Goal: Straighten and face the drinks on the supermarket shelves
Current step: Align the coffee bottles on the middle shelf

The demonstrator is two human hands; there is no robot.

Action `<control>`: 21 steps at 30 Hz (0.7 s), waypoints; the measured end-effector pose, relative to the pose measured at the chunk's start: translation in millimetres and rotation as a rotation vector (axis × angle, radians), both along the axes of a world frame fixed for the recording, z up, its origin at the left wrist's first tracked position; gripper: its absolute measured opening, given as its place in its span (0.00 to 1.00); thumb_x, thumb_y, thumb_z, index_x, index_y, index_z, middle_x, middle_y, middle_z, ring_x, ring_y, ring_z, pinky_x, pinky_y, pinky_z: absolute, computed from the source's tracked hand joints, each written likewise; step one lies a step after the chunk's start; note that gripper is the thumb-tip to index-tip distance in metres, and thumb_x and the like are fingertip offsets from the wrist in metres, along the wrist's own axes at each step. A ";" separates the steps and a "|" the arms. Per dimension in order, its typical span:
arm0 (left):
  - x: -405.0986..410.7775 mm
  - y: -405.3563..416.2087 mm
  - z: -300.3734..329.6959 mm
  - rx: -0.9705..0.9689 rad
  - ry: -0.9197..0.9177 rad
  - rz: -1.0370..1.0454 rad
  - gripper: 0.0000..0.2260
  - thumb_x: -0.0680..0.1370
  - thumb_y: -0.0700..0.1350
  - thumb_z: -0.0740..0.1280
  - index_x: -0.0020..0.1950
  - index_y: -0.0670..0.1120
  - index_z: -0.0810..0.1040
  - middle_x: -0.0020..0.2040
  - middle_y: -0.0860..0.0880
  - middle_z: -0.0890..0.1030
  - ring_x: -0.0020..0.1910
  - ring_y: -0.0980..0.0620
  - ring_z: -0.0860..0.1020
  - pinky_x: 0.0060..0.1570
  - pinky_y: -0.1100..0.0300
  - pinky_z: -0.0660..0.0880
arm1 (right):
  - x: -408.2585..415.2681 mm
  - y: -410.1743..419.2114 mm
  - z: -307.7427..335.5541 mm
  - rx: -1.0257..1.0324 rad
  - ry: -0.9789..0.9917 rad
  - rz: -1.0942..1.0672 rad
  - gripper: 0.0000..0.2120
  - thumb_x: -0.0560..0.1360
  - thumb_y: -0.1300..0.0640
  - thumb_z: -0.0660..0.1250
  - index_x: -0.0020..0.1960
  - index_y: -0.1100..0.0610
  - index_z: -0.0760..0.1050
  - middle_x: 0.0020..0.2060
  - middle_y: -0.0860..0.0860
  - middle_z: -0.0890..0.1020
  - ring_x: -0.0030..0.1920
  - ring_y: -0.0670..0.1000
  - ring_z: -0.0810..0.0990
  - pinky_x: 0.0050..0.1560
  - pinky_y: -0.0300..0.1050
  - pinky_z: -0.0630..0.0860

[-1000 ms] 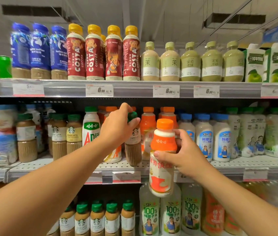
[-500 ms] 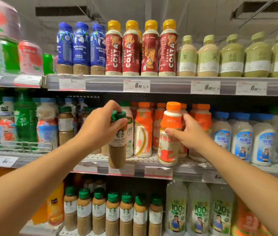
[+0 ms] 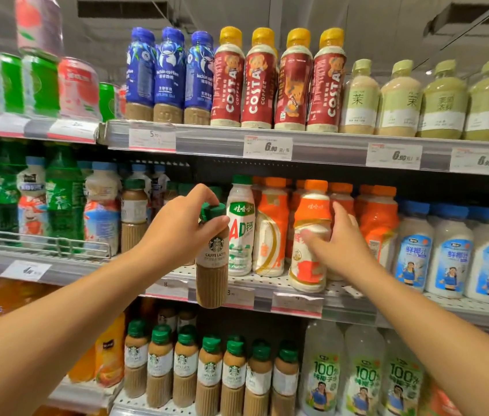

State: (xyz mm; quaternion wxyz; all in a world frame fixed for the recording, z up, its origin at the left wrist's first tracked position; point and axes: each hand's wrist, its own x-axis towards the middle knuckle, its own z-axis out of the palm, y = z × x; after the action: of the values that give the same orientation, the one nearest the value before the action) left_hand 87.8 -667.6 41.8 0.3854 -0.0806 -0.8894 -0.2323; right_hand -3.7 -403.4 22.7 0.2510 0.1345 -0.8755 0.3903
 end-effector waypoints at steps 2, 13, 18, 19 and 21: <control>-1.3 0.3 -0.2 0.002 -0.002 -0.003 0.12 0.76 0.57 0.66 0.53 0.56 0.67 0.50 0.50 0.78 0.45 0.52 0.76 0.35 0.61 0.74 | 5.0 -5.6 -20.6 -0.025 0.000 -0.068 0.51 0.65 0.40 0.76 0.77 0.51 0.49 0.73 0.54 0.61 0.69 0.57 0.66 0.66 0.55 0.67; -0.3 9.8 -1.0 -0.011 -0.027 -0.024 0.14 0.75 0.57 0.65 0.56 0.54 0.69 0.52 0.49 0.78 0.46 0.51 0.77 0.42 0.53 0.80 | -10.7 -21.3 -52.7 -0.148 0.064 -0.207 0.34 0.67 0.45 0.76 0.68 0.53 0.65 0.61 0.51 0.73 0.59 0.53 0.75 0.55 0.54 0.76; -1.2 12.2 0.7 -0.023 -0.016 -0.019 0.14 0.75 0.58 0.65 0.56 0.54 0.69 0.51 0.49 0.78 0.46 0.52 0.77 0.39 0.58 0.77 | -12.0 -22.6 -72.6 -0.172 0.046 -0.208 0.30 0.66 0.43 0.75 0.61 0.51 0.67 0.54 0.49 0.76 0.51 0.51 0.77 0.49 0.52 0.78; -1.2 13.0 0.7 -0.020 -0.019 -0.019 0.14 0.75 0.58 0.65 0.56 0.54 0.69 0.51 0.49 0.78 0.46 0.52 0.77 0.40 0.57 0.78 | -13.5 -22.8 -73.8 -0.175 0.053 -0.217 0.29 0.66 0.42 0.76 0.59 0.51 0.67 0.53 0.48 0.76 0.50 0.50 0.77 0.47 0.51 0.78; -1.3 14.8 0.4 -0.010 -0.028 -0.022 0.14 0.75 0.57 0.65 0.56 0.54 0.69 0.51 0.49 0.78 0.46 0.51 0.78 0.41 0.54 0.79 | -16.8 -24.4 -73.4 -0.163 0.067 -0.254 0.27 0.66 0.42 0.75 0.58 0.51 0.68 0.52 0.48 0.76 0.49 0.50 0.76 0.44 0.49 0.78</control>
State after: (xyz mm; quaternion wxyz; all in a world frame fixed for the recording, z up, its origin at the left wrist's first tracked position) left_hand 86.5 -652.7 42.2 0.3700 -0.0891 -0.8949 -0.2331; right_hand -20.5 -427.7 -50.7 0.3374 0.0145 -0.8420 0.4207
